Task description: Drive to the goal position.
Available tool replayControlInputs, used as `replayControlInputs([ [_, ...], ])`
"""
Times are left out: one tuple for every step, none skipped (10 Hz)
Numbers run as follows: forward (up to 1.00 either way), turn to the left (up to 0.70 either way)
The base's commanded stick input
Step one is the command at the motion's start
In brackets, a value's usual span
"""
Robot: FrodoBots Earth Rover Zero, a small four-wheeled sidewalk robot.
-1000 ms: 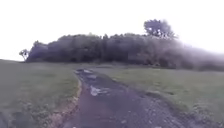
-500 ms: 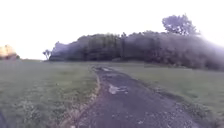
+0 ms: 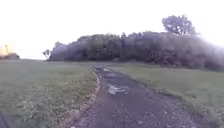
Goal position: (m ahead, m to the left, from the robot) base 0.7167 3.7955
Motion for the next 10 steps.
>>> replayControlInputs([
  [0.00, -0.70],
  [0.00, -0.70],
  [0.00, -0.70],
  [0.00, -0.70],
  [0.00, -0.70],
  [0.00, -0.70],
  [0.00, -0.70],
  [0.00, -0.25],
  [0.00, 0.00],
  [0.00, 0.00],
])
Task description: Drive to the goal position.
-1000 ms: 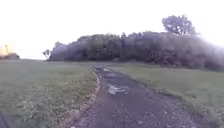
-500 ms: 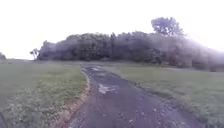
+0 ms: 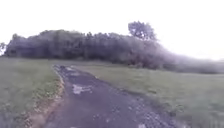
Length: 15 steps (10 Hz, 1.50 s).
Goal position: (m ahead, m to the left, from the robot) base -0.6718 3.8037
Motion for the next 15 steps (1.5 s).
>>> replayControlInputs([
  [0.00, 0.00],
  [0.00, 0.00],
  [0.00, 0.00],
  [0.00, 0.00],
  [0.00, 0.00],
  [0.00, 0.00],
  [0.00, 0.00],
  [0.00, 0.42],
  [0.00, 0.70],
  [0.00, 0.70],
  [0.00, 0.70],
  [0.00, 0.70],
  [0.00, 0.70],
  [0.00, 0.70],
  [0.00, 0.00],
])
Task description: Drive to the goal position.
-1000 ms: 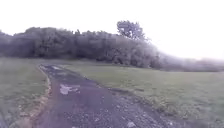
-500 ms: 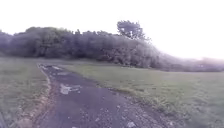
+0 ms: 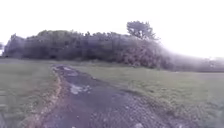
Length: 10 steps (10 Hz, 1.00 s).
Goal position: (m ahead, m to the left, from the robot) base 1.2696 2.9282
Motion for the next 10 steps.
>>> replayControlInputs([
  [0.00, 0.00],
  [0.00, 0.00],
  [0.00, 0.00],
  [0.00, 0.00],
  [0.00, 0.00],
  [0.00, 0.00],
  [0.00, 0.00],
  [0.00, 0.00],
  [0.42, 0.00],
  [0.66, 0.00],
])
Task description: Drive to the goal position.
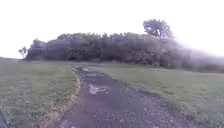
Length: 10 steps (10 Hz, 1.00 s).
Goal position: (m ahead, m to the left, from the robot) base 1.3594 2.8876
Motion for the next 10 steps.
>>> replayControlInputs([
  [0.69, 0.00],
  [0.69, 0.00],
  [0.69, 0.00],
  [0.69, 0.00],
  [0.69, 0.00],
  [0.69, 0.00],
  [0.69, 0.00],
  [0.69, 0.00],
  [0.69, 0.00],
  [0.69, 0.00],
])
